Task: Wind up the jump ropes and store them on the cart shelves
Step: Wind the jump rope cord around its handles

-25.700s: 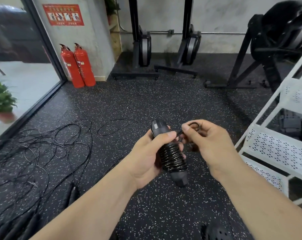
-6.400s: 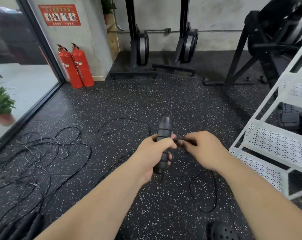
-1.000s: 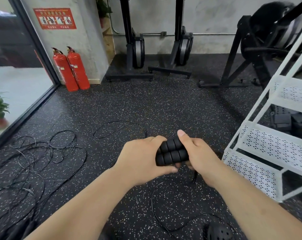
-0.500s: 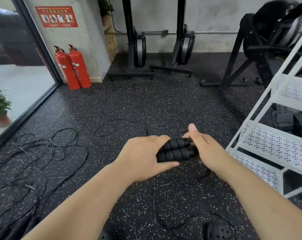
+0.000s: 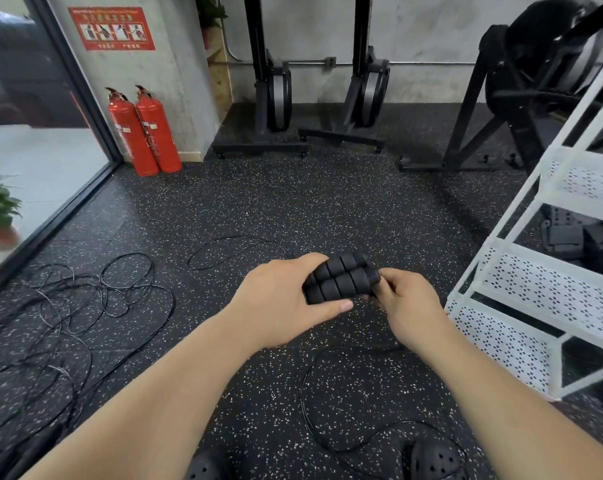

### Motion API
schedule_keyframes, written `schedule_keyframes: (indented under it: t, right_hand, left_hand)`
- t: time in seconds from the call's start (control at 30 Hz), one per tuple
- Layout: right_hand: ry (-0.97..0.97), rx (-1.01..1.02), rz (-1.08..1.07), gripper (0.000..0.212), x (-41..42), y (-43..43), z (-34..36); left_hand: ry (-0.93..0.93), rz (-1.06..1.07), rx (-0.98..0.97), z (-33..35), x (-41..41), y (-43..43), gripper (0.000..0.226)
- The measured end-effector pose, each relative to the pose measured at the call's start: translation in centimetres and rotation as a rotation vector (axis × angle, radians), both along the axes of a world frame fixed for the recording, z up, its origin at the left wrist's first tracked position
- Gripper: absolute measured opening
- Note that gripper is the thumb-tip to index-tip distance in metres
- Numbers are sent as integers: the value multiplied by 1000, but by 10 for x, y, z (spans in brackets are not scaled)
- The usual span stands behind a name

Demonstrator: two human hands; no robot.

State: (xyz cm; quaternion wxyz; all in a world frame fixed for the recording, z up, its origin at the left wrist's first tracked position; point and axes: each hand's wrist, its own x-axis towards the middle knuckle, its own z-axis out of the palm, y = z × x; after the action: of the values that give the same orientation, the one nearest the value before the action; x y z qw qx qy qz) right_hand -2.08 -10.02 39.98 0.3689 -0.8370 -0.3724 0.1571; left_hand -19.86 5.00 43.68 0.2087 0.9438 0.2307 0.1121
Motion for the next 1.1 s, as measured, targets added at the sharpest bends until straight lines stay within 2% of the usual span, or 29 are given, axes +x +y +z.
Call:
schedule_keyframes:
  t: [0.17, 0.37, 0.47, 0.57, 0.67, 0.73, 0.87, 1.1]
  right_hand:
    - [-176, -44, 98, 43, -9, 3, 3]
    - [-295, -239, 300, 20, -17, -1, 10]
    - [-477, -319, 343, 26, -28, -5, 21]
    - [-721, -293, 376, 33, -39, -6, 32]
    - [-846, -163, 379, 38, -42, -5, 36]
    - [-819, -83, 353, 38, -36, -6, 38]
    - [-568, -4, 341, 37, -8, -15, 49]
    - [-142, 92, 348, 13, 10, -23, 51]
  left_hand:
    - [40, 136, 127, -1, 1, 6, 49]
    - [155, 316, 229, -14, -6, 26, 53]
    - [205, 361, 199, -18, -10, 33, 58]
    - [246, 349, 211, -21, -9, 32, 62]
    - [279, 270, 240, -22, -6, 25, 63]
    - [311, 169, 268, -23, -2, 18, 66]
    - [289, -28, 312, -23, 2, 1, 64]
    - [145, -281, 424, -13, 4, -19, 61]
